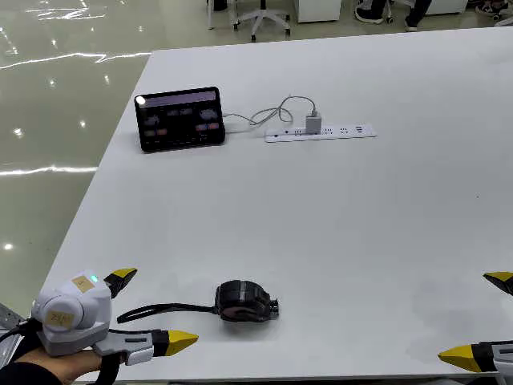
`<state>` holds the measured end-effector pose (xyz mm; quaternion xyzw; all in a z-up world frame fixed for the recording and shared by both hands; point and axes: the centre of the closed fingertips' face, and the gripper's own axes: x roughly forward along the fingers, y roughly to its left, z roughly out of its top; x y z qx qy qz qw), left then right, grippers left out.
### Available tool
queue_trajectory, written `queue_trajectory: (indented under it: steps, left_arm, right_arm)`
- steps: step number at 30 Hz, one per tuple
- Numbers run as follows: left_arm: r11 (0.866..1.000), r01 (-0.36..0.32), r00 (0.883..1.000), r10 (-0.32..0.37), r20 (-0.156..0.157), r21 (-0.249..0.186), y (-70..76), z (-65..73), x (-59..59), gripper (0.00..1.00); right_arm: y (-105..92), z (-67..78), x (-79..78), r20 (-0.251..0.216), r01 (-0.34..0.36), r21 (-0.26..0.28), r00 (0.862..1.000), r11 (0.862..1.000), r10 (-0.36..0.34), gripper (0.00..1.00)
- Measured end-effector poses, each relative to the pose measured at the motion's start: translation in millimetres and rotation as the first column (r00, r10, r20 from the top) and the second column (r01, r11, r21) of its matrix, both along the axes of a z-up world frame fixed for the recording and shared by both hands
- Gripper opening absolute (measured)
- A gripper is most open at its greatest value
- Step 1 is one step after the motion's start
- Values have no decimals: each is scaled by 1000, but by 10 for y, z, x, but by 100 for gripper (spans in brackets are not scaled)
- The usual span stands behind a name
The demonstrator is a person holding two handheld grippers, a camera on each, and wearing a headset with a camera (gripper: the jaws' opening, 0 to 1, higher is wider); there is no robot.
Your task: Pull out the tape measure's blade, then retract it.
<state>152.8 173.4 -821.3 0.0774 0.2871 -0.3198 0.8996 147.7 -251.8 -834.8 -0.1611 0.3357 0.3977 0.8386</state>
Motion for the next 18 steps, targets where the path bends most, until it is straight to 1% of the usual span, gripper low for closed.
queue_trajectory:
  steps: [4,6,8,11,13,15,18]
  left_arm:
    - [1000,0,1000,0,-4,-4,-4,21,-3,100]
    - [1000,3,1000,-3,-1,-15,-12,26,4,100]
    - [1000,6,1000,-6,-2,-9,-16,26,5,100]
    - [1000,6,1000,-6,0,-11,-11,37,23,100]
    - [1000,17,1000,-17,4,-17,-31,57,14,100]
    - [1000,24,1000,-24,7,-10,-37,57,10,100]
    - [999,37,999,-37,8,-7,-53,59,5,100]
  right_arm:
    - [23,11,13,-2,-4,2,1000,1000,4,99]
    - [17,0,23,1,-6,-3,1000,1000,6,98]
    - [10,-15,28,-1,-4,-9,1000,1000,4,97]
    - [-10,-29,28,-7,0,-7,1000,1000,0,96]
    - [-5,-15,32,-2,-3,-6,1000,1000,3,97]
    - [-3,-2,47,9,-6,-8,1000,1000,6,100]
    - [-2,19,66,12,-4,-5,1000,1000,4,100]
